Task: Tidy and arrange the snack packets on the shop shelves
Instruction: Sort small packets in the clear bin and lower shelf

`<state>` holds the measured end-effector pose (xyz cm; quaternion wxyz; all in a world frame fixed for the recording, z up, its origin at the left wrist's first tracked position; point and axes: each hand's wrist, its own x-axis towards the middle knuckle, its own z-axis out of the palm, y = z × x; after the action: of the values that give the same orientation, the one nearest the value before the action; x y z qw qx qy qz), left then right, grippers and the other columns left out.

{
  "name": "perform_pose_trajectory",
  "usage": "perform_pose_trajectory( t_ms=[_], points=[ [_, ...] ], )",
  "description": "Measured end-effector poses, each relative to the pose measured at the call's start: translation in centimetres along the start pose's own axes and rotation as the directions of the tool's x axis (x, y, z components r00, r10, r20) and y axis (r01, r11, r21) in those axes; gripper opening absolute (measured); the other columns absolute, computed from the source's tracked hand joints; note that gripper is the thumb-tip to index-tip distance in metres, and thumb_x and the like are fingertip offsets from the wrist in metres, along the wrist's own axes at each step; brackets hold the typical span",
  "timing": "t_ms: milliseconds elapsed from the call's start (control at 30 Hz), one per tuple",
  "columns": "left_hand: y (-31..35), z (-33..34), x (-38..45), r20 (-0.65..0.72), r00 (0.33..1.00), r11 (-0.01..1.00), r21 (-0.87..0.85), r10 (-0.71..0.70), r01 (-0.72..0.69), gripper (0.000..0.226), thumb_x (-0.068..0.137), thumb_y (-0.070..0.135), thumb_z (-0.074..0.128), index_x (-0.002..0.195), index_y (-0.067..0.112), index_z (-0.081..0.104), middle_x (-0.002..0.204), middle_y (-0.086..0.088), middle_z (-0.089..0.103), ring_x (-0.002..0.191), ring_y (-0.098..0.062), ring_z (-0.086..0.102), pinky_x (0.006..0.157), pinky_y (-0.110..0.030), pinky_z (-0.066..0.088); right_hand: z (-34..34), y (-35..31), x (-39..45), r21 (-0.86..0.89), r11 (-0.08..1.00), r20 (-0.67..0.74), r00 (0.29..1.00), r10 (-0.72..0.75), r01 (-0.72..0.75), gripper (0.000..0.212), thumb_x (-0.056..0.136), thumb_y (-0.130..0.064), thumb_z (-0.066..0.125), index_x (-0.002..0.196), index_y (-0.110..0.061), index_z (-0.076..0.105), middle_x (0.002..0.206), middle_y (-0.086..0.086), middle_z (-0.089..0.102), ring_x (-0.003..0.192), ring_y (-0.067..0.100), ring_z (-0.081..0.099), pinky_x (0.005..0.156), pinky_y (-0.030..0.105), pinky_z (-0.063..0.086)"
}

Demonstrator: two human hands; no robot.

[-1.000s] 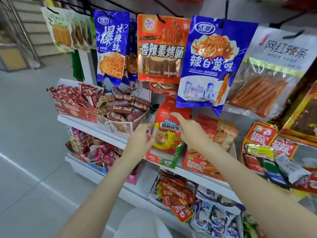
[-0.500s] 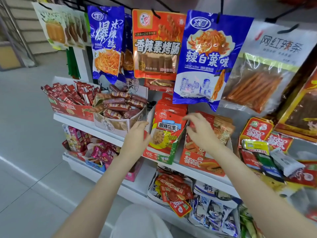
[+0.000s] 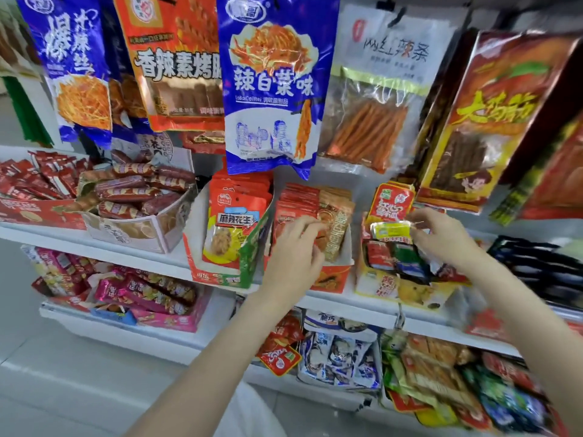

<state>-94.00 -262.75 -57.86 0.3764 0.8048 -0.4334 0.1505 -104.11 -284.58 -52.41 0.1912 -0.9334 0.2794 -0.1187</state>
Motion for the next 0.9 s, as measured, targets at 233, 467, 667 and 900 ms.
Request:
perform_pose_trajectory(
  t_ms=[233,467,667,900],
  points=[
    [2.7,5.8,1.8,0.304,0.953,1.0,-0.002,0.016,-0.017,0.038,0.093,0.014,0.046,0.131,0.015,0.049,0.134,0.0,0.047,0.12,-0.022,0.042,0.1,-0.036,0.037,2.0,2.9,6.1,-0.089,0.991,0.186,0.975,0.118,-0.103,0.053,0.084,-0.017,0.063,0.13,-0.004,0.039,0.129,0.017,0.052,0.116,0.032,0.051,0.083,0.03,0.04],
    [3.6,7.1,2.9,0.51,0.86,0.998,0.055,0.007,-0.041,0.043,0.092,0.043,0.047,0.131,0.026,0.049,0.136,0.01,0.046,0.128,-0.014,0.029,0.105,-0.035,0.026,0.6,3.7,5.7,-0.089,0.996,0.293,0.956,0.035,-0.009,0.056,0.084,-0.021,0.065,0.132,-0.01,0.037,0.126,0.014,0.053,0.114,0.029,0.052,0.084,0.032,0.042],
    [3.8,6.5,4.2,0.255,0.961,0.971,-0.177,-0.111,0.159,0.017,0.086,0.017,0.062,0.1,0.015,0.072,0.092,0.001,0.07,0.084,-0.016,0.063,0.072,-0.017,0.043,-1.9,2.7,2.5,-0.046,0.979,0.512,0.846,-0.149,0.2,0.044,0.095,-0.043,0.04,0.129,-0.016,0.05,0.128,-0.004,0.052,0.114,0.014,0.048,0.092,0.025,0.037],
    [8.6,4.2,6.7,0.0,0.999,0.95,-0.31,-0.051,0.048,0.022,0.087,0.02,0.061,0.106,0.013,0.07,0.091,0.01,0.067,0.077,0.002,0.057,0.07,-0.002,0.04,-6.4,2.3,-3.3,-0.035,0.956,0.034,0.957,-0.289,0.29,0.03,0.083,-0.034,0.064,0.095,-0.006,0.064,0.069,-0.002,0.059,0.065,0.011,0.056,0.057,0.018,0.039]
  ],
)
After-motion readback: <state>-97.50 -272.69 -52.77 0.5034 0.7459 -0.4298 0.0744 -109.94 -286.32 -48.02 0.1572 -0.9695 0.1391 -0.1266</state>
